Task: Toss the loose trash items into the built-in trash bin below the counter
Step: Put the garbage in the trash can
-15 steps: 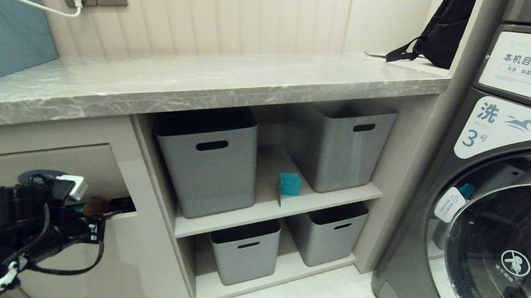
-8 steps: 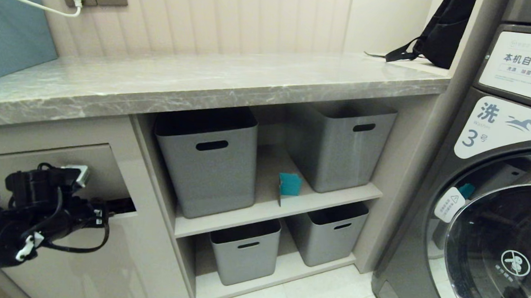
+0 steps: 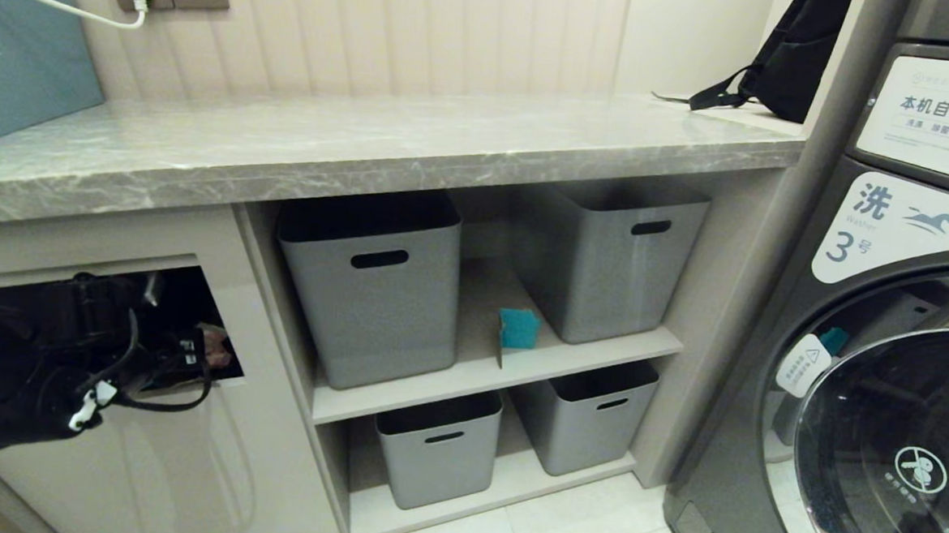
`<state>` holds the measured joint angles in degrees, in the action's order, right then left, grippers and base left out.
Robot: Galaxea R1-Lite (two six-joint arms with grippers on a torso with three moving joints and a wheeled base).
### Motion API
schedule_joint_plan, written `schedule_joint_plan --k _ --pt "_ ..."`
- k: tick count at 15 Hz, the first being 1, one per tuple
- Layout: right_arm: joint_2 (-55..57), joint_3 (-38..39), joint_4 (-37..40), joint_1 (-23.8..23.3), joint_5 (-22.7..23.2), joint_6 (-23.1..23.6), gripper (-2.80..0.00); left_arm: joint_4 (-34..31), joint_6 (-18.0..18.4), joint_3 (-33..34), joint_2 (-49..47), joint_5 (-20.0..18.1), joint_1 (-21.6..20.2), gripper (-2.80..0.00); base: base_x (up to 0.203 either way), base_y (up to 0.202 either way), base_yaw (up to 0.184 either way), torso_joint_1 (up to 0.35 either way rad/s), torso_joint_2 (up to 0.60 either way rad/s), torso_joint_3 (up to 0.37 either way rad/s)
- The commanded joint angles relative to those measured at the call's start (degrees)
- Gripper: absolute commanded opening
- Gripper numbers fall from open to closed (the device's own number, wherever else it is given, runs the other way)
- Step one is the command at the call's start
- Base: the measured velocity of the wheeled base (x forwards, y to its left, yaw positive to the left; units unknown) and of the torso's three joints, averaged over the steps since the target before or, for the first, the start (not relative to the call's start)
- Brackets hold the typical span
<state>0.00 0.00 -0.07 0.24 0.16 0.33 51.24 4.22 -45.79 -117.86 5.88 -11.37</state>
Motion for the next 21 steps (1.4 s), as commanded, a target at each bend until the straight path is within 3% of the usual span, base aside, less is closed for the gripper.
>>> schedule_joint_plan --k 1,9,13,21 --pt "-0.1 0.0 0.0 0.0 0.0 0.0 -2.8 1.0 0.1 2.4 1.2 0.1 0.0 -2.8 0.0 0.0 0.0 0.0 0.0 0.0" --pt "0.0 0.0 0.0 0.0 0.1 0.0 -2.8 6.4 0.6 12.5 18.1 0.1 0.0 -2.8 0.0 0.0 0.0 0.0 0.0 0.0" --pt "-0.1 0.0 0.0 0.0 0.0 0.0 -2.8 6.3 2.1 24.9 27.1 -0.3 0.1 -2.8 0.0 0.0 0.0 0.0 0.0 0.0" --pt "-0.1 0.0 0.0 0.0 0.0 0.0 -2.8 4.4 2.1 27.0 29.7 -0.3 0.1 -2.8 0.0 0.0 0.0 0.0 0.0 0.0"
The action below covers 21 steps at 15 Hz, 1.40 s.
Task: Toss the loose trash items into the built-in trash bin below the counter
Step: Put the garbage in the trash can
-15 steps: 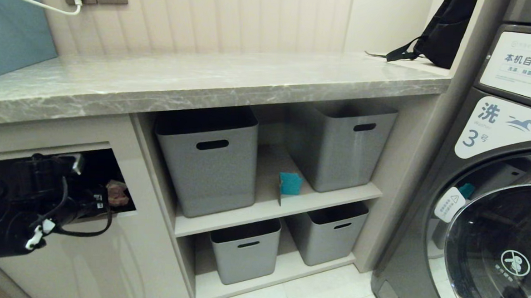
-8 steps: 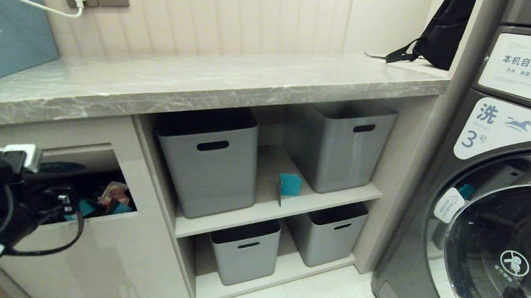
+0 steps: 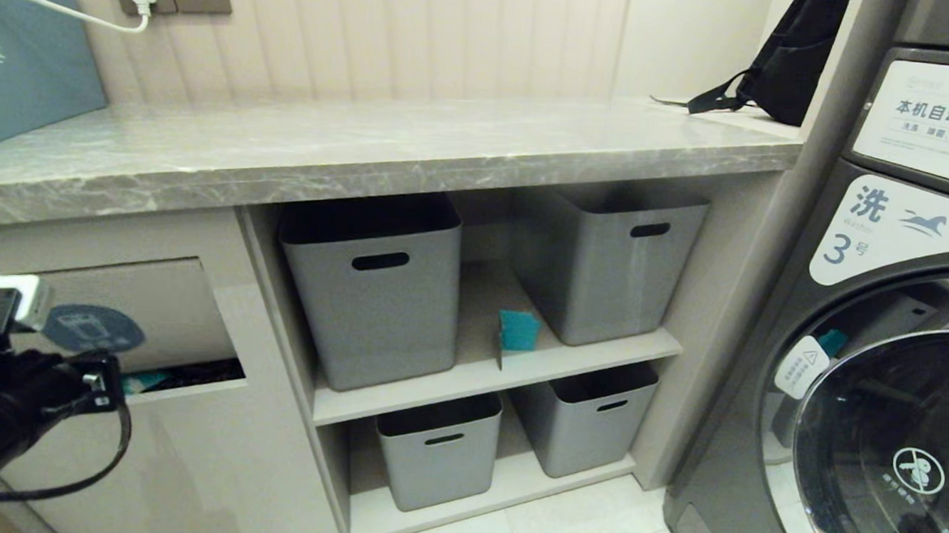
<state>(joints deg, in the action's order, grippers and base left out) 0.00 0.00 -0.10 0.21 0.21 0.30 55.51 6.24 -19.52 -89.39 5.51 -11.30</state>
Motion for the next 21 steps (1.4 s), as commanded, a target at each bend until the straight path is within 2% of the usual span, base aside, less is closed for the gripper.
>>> schedule_joint_plan --k 1,6,10,17,21 --pt "0.0 0.0 0.0 0.1 0.0 0.0 -2.8 -0.3 0.1 1.5 1.6 0.0 0.0 -2.8 0.0 0.0 0.0 0.0 0.0 0.0" --pt "-0.1 0.0 0.0 0.1 0.0 0.0 -2.8 -1.7 0.1 7.4 2.7 0.0 0.0 -2.8 0.0 0.0 0.0 0.0 0.0 0.0" --pt "-0.1 0.0 0.0 0.1 0.0 0.0 -2.8 -1.8 0.0 8.0 -1.2 0.0 0.0 -2.8 0.0 0.0 0.0 0.0 0.0 0.0" --pt "-0.1 0.0 0.0 0.1 0.0 0.0 -2.8 -1.8 0.1 2.2 -11.4 0.2 0.0 -2.8 0.0 0.0 0.0 0.0 0.0 0.0" --pt "-0.1 0.0 0.0 0.1 0.0 0.0 -2.8 -2.9 0.0 1.4 -12.2 0.3 -0.1 -2.8 0.0 0.0 0.0 0.0 0.0 0.0"
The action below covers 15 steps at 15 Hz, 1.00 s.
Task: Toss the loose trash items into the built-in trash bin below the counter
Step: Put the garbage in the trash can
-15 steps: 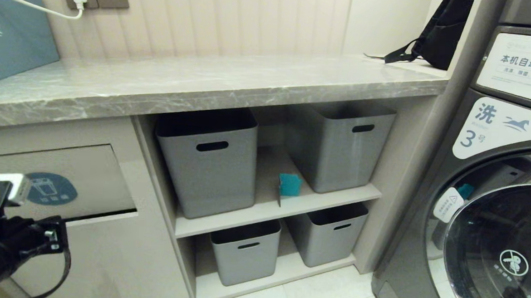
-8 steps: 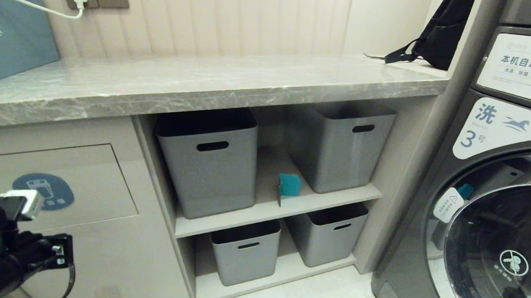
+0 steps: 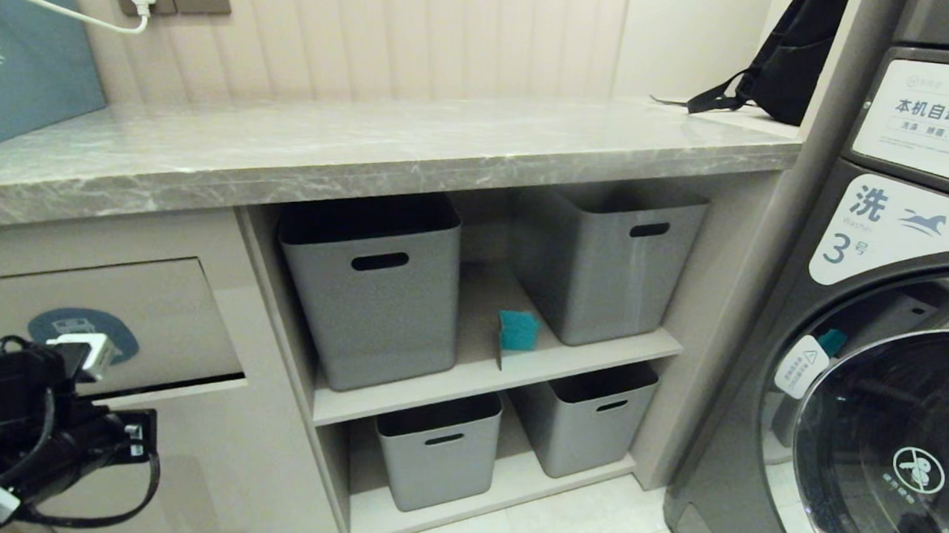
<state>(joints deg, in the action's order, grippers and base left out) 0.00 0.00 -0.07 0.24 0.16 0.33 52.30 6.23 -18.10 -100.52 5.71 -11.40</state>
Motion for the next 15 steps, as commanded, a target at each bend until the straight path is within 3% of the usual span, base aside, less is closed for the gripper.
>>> schedule_joint_plan --k 1,12,14,15 --pt "-0.1 0.0 0.0 0.0 0.0 0.0 -2.8 0.2 0.0 0.2 -0.9 0.1 0.0 -2.8 0.0 0.0 0.0 0.0 0.0 0.0" --pt "-0.1 0.0 0.0 0.0 0.0 0.0 -2.8 0.2 0.4 4.8 10.6 -0.3 2.0 -2.8 0.0 0.0 0.0 0.0 0.0 0.0" --pt "-0.1 0.0 0.0 0.0 0.0 0.0 -2.8 0.2 2.9 8.3 13.8 0.0 2.6 -2.8 0.0 0.0 0.0 0.0 0.0 0.0" --pt "-0.1 0.0 0.0 0.0 0.0 0.0 -2.8 0.1 6.4 9.5 15.2 0.2 2.7 -2.8 0.0 0.0 0.0 0.0 0.0 0.0"
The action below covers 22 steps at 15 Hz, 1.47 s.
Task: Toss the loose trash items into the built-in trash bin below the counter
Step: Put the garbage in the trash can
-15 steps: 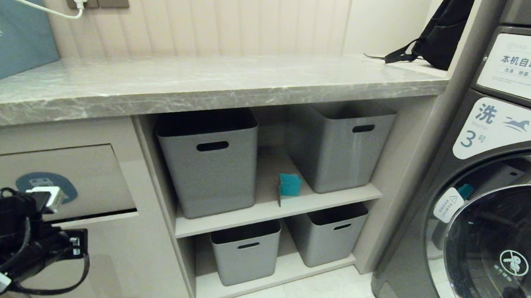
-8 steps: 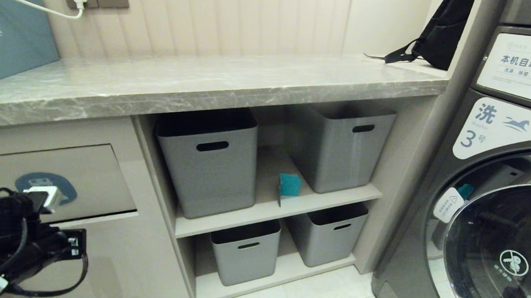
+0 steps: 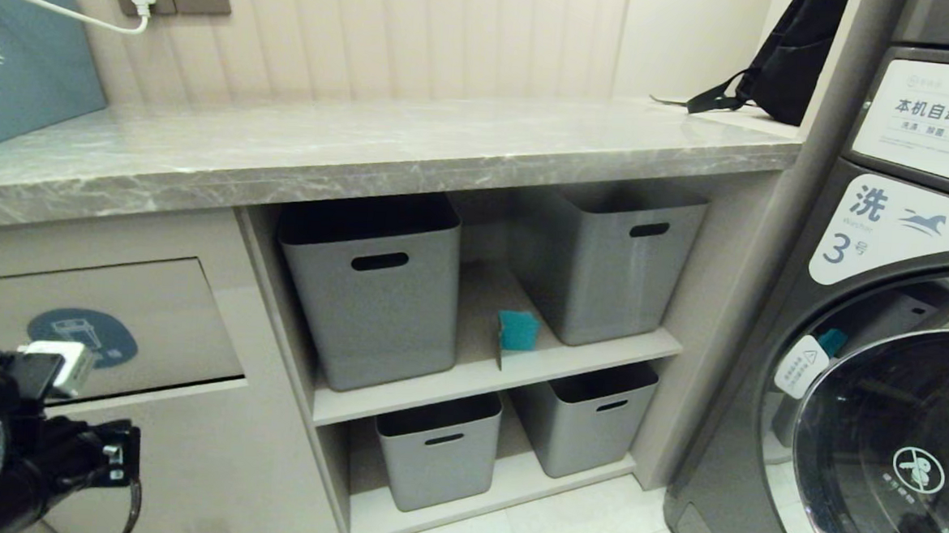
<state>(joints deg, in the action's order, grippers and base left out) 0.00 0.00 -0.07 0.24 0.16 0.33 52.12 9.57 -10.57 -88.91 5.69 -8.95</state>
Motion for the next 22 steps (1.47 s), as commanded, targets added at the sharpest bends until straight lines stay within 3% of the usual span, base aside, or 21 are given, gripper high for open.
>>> schedule_joint_plan --k 1,3,5,10,18,20,22 --pt "0.0 0.0 0.0 0.0 0.0 0.0 -2.8 0.4 7.0 3.2 5.4 0.5 0.3 -2.8 0.0 0.0 0.0 0.0 0.0 0.0" --pt "0.0 0.0 0.0 0.0 0.0 0.0 -2.8 0.3 10.0 4.0 8.2 0.3 1.1 -2.8 0.0 0.0 0.0 0.0 0.0 0.0" --pt "-0.1 0.0 0.0 0.0 0.0 0.0 -2.8 0.3 8.9 3.7 10.3 -1.1 4.3 -2.8 0.0 0.0 0.0 0.0 0.0 0.0" --pt "-0.1 0.0 0.0 0.0 0.0 0.0 -2.8 0.0 3.1 2.2 16.4 -10.8 9.5 -2.8 0.0 0.0 0.0 0.0 0.0 0.0" --pt "-0.1 0.0 0.0 0.0 0.0 0.0 -2.8 -6.8 2.3 3.2 23.8 -14.4 21.4 -2.8 0.0 0.0 0.0 0.0 0.0 0.0" --pt "0.0 0.0 0.0 0.0 0.0 0.0 -2.8 -6.6 2.1 3.3 24.3 -14.9 22.8 -2.8 0.0 0.0 0.0 0.0 0.0 0.0" --pt "-0.1 0.0 0.0 0.0 0.1 0.0 -2.8 -7.3 1.1 3.1 27.3 -18.4 23.3 -2.8 0.0 0.0 0.0 0.0 0.0 0.0"
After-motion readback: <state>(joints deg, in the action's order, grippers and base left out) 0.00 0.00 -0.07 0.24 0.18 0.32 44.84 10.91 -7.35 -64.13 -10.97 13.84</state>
